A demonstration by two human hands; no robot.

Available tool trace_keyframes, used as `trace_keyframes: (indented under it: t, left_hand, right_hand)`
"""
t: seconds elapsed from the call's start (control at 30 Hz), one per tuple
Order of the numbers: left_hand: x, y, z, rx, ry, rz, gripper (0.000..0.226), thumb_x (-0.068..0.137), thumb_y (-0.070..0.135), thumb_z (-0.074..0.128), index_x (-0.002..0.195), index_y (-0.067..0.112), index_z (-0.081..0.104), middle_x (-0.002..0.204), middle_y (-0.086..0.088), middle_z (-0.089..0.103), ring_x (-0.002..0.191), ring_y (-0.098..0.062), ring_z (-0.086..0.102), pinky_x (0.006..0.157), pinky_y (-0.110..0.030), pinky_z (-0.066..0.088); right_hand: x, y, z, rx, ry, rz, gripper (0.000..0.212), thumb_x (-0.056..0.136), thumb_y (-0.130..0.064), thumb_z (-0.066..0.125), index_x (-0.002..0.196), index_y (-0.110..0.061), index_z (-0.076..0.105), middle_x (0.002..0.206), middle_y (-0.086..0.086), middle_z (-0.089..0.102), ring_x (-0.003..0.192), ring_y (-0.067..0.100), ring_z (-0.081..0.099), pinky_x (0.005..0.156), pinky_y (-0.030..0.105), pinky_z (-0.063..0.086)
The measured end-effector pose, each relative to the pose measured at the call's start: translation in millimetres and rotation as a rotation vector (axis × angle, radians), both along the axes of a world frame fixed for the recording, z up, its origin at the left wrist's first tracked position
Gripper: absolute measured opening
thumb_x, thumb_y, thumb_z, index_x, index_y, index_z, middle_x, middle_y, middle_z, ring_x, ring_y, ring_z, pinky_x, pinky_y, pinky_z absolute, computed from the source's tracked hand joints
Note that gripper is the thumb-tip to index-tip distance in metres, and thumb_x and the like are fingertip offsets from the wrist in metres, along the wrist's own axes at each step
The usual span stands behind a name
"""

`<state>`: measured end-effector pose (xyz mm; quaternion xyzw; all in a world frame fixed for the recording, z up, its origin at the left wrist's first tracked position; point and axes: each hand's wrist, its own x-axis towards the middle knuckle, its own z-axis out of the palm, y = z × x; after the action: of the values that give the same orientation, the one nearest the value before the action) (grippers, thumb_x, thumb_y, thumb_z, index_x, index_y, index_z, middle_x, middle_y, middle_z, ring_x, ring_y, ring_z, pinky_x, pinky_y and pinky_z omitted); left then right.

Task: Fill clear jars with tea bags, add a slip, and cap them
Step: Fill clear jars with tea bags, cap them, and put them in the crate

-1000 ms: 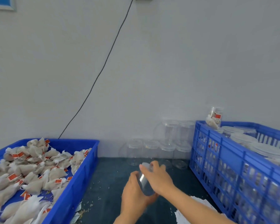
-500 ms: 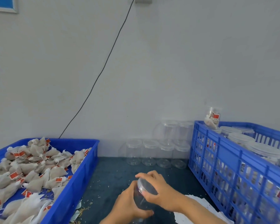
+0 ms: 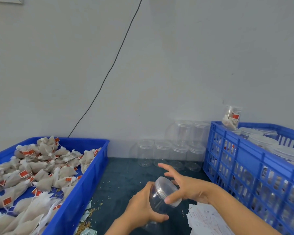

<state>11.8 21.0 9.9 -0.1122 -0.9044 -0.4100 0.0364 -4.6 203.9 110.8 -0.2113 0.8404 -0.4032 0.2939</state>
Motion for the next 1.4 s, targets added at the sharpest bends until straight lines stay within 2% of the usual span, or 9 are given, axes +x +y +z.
trace_keyframes:
  t: [0.13, 0.23, 0.37, 0.53, 0.63, 0.77, 0.97, 1.13, 1.4]
  left_hand:
    - [1.4, 2.0, 0.4, -0.034, 0.008, -0.012, 0.079, 0.046, 0.063, 0.078, 0.113, 0.051, 0.039, 0.100, 0.031, 0.060, 0.094, 0.005, 0.059, 0.077, -0.016, 0.049]
    - [2.4, 3.1, 1.0, -0.055, 0.007, -0.026, 0.074, 0.048, 0.062, 0.078, 0.109, 0.052, 0.038, 0.098, 0.031, 0.059, 0.091, 0.005, 0.059, 0.073, -0.014, 0.047]
    - [2.5, 1.5, 0.4, -0.051, 0.010, -0.012, 0.074, 0.047, 0.063, 0.078, 0.109, 0.052, 0.038, 0.101, 0.033, 0.058, 0.094, 0.007, 0.058, 0.078, -0.016, 0.047]
    - [0.8, 2.7, 0.1, -0.069, 0.013, -0.011, 0.071, 0.046, 0.063, 0.077, 0.105, 0.050, 0.039, 0.092, 0.032, 0.057, 0.089, 0.004, 0.057, 0.071, -0.015, 0.043]
    - [0.8, 2.6, -0.3, -0.066, 0.014, -0.023, 0.073, 0.047, 0.063, 0.077, 0.107, 0.052, 0.037, 0.097, 0.034, 0.057, 0.093, 0.004, 0.058, 0.074, -0.015, 0.044]
    - [1.1, 0.6, -1.9, -0.043, 0.016, -0.024, 0.073, 0.047, 0.063, 0.079, 0.107, 0.056, 0.036, 0.101, 0.039, 0.055, 0.094, 0.009, 0.057, 0.076, -0.015, 0.045]
    - [-1.8, 0.4, -4.8, -0.007, 0.003, -0.037, 0.075, 0.047, 0.060, 0.080, 0.109, 0.054, 0.038, 0.100, 0.036, 0.057, 0.096, 0.005, 0.058, 0.079, -0.017, 0.049]
    - [-4.1, -3.0, -6.6, 0.030, -0.007, -0.060, 0.073, 0.047, 0.057, 0.083, 0.107, 0.053, 0.040, 0.102, 0.032, 0.059, 0.096, 0.004, 0.060, 0.082, -0.021, 0.051]
    - [-13.2, -9.1, -4.1, 0.086, -0.051, -0.161, 0.085, 0.052, 0.046, 0.087, 0.122, 0.051, 0.040, 0.116, 0.027, 0.060, 0.111, 0.003, 0.056, 0.099, -0.031, 0.047]
  right_hand:
    - [0.7, -14.1, -9.9, 0.253, 0.084, -0.156, 0.099, 0.079, -0.072, 0.054, 0.151, -0.038, -0.006, 0.160, 0.005, -0.003, 0.144, 0.033, 0.020, 0.111, 0.046, 0.033]
    - [3.0, -19.0, -8.7, 0.321, 0.172, -0.190, 0.093, 0.084, -0.060, 0.060, 0.152, -0.034, 0.002, 0.157, 0.007, 0.012, 0.134, 0.033, 0.037, 0.095, 0.038, 0.050]
    - [4.4, -6.5, 3.6, 0.287, 0.244, 0.047, 0.103, 0.075, -0.019, 0.078, 0.145, -0.048, 0.008, 0.144, -0.001, 0.026, 0.127, 0.022, 0.038, 0.106, 0.040, 0.042]
    - [1.6, -13.5, -7.1, 0.359, 0.172, -0.105, 0.100, 0.080, -0.071, 0.055, 0.150, -0.039, -0.009, 0.158, 0.003, 0.004, 0.136, 0.033, 0.035, 0.102, 0.044, 0.046]
    - [0.8, -13.9, -7.2, 0.359, 0.192, -0.180, 0.091, 0.085, -0.062, 0.055, 0.151, -0.030, 0.001, 0.155, 0.007, 0.020, 0.125, 0.033, 0.048, 0.089, 0.039, 0.056]
    - [-1.2, -2.0, 2.1, 0.236, 0.211, 0.037, 0.100, 0.076, -0.026, 0.078, 0.145, -0.047, 0.009, 0.145, -0.001, 0.027, 0.123, 0.019, 0.041, 0.104, 0.037, 0.045]
    - [-1.9, -13.4, -9.7, 0.345, 0.154, -0.161, 0.097, 0.080, -0.073, 0.051, 0.152, -0.033, -0.001, 0.159, 0.003, 0.006, 0.136, 0.036, 0.035, 0.096, 0.046, 0.051]
    - [-4.4, -8.9, -6.4, 0.324, 0.254, -0.040, 0.071, 0.079, -0.059, 0.066, 0.136, -0.034, 0.031, 0.133, -0.001, 0.044, 0.112, 0.021, 0.053, 0.086, 0.033, 0.056]
    - [-0.4, -6.6, 3.1, 0.556, 0.751, 0.332, 0.083, 0.069, -0.017, 0.081, 0.127, -0.039, 0.026, 0.128, -0.020, 0.031, 0.113, 0.012, 0.040, 0.069, 0.027, 0.047]
